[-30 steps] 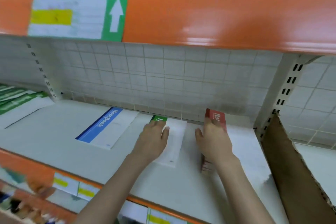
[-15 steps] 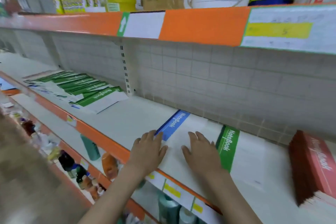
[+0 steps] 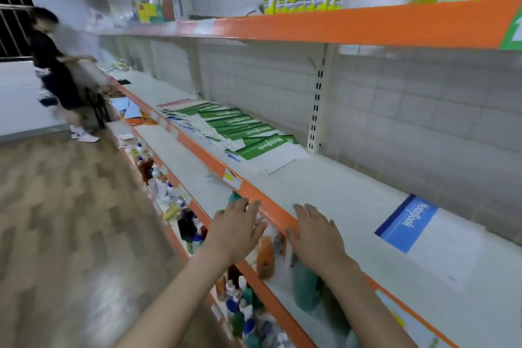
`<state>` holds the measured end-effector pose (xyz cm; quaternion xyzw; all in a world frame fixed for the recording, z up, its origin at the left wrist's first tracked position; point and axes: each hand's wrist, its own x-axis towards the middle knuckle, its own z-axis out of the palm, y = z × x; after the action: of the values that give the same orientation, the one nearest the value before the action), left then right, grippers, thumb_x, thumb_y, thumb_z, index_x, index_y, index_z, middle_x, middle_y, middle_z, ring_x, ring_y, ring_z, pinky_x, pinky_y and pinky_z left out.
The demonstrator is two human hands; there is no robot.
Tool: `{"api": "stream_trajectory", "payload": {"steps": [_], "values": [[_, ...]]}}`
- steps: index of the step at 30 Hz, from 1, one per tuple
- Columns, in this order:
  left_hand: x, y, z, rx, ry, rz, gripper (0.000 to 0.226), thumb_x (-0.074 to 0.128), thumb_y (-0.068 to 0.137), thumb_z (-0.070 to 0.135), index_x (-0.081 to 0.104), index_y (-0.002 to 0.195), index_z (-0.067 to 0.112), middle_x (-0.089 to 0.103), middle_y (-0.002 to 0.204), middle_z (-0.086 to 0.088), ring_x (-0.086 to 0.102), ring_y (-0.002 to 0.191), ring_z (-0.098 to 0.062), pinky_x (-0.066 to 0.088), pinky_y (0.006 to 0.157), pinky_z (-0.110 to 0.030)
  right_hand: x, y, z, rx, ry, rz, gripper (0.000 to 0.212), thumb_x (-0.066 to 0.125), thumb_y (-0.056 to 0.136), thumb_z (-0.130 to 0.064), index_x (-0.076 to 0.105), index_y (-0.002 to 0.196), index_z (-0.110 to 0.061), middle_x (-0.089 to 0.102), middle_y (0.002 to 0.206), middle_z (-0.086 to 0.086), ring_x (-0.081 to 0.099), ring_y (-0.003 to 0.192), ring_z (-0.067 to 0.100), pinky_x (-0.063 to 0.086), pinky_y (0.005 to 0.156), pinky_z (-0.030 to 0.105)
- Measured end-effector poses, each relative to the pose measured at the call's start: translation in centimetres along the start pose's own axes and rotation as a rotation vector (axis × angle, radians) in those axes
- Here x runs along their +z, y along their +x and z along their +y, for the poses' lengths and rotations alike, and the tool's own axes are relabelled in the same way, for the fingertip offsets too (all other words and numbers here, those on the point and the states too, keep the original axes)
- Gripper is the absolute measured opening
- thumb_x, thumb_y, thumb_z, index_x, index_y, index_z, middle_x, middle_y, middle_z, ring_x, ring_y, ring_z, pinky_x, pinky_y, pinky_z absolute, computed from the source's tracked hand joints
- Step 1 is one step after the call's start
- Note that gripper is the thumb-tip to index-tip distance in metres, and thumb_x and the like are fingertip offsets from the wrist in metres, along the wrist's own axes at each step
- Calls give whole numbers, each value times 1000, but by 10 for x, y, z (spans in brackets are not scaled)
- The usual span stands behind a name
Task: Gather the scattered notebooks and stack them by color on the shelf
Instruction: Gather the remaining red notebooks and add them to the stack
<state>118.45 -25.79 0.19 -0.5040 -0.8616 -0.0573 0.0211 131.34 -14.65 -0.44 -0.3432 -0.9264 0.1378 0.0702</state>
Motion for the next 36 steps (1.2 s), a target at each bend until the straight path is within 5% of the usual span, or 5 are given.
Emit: {"api": "stream_trajectory", "payload": {"steps": [9,36], "values": [[9,28,-110,-167,-18,-18,56,29,100,47,21,149,22,27,154,-6,29,139,-25,32,110,-43,30,88,-80,-183,-37,21,42,40,98,-35,36,137,-17,45,135,5,45,124,24,36,105,42],[-2,229,-397,-387,-15,69,57,33,99,47,22,148,20,27,153,-5,36,134,-26,36,103,-40,94,408,-282,-377,-44,3,53,39,98,-38,25,144,-15,31,149,8,29,138,27,26,113,46]]}}
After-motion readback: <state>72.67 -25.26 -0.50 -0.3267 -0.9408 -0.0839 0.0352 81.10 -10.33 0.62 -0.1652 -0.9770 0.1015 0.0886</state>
